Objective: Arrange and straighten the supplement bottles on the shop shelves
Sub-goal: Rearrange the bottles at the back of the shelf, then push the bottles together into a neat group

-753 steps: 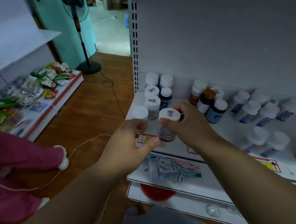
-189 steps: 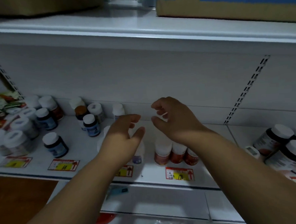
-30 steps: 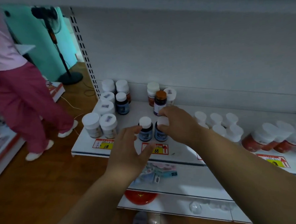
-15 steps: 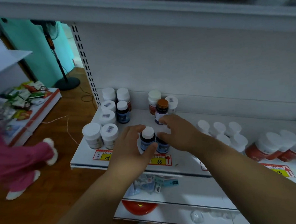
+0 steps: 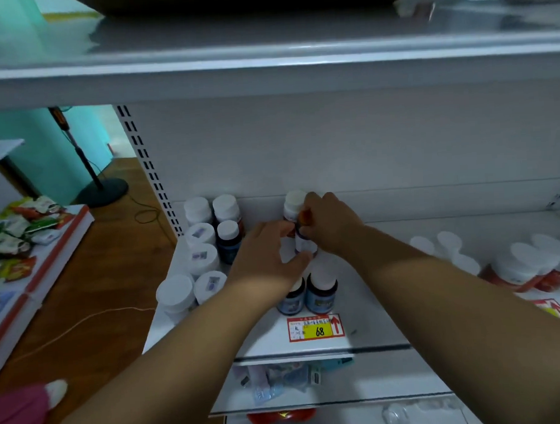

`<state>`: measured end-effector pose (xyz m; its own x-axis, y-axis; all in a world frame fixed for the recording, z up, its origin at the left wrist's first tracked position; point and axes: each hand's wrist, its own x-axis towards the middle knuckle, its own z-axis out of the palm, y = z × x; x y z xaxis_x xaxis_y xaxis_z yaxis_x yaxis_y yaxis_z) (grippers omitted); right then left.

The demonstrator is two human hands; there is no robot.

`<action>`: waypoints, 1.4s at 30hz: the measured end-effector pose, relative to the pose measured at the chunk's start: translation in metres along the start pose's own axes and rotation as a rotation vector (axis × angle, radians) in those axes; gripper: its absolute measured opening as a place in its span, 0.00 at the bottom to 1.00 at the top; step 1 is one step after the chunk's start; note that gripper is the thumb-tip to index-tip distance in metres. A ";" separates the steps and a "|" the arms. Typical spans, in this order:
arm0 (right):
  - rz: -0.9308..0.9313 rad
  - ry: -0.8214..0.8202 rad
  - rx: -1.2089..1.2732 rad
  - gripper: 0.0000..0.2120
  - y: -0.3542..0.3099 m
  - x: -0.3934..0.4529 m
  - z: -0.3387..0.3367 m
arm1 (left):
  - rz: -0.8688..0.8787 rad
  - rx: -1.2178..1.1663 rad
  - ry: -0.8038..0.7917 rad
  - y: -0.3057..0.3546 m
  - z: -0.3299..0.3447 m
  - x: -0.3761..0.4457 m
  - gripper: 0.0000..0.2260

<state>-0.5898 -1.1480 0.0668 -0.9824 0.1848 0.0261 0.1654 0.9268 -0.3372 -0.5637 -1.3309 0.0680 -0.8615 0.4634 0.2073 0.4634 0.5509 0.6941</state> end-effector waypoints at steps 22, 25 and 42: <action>0.080 0.424 1.036 0.12 0.042 -0.184 -0.121 | 0.166 -0.137 -0.039 0.122 0.041 -0.046 0.38; 0.154 0.414 1.232 0.14 0.083 -0.232 -0.138 | 0.228 -0.274 -0.121 0.170 0.081 -0.069 0.35; 0.424 0.761 1.492 0.13 0.346 -0.465 -0.226 | 0.255 -0.649 -0.613 0.421 0.330 -0.164 0.31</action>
<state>-0.0558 -0.8390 0.1507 -0.5646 0.8247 -0.0324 -0.2673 -0.2199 -0.9382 -0.1592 -0.9456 0.0990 -0.4031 0.9052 0.1348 0.2576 -0.0291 0.9658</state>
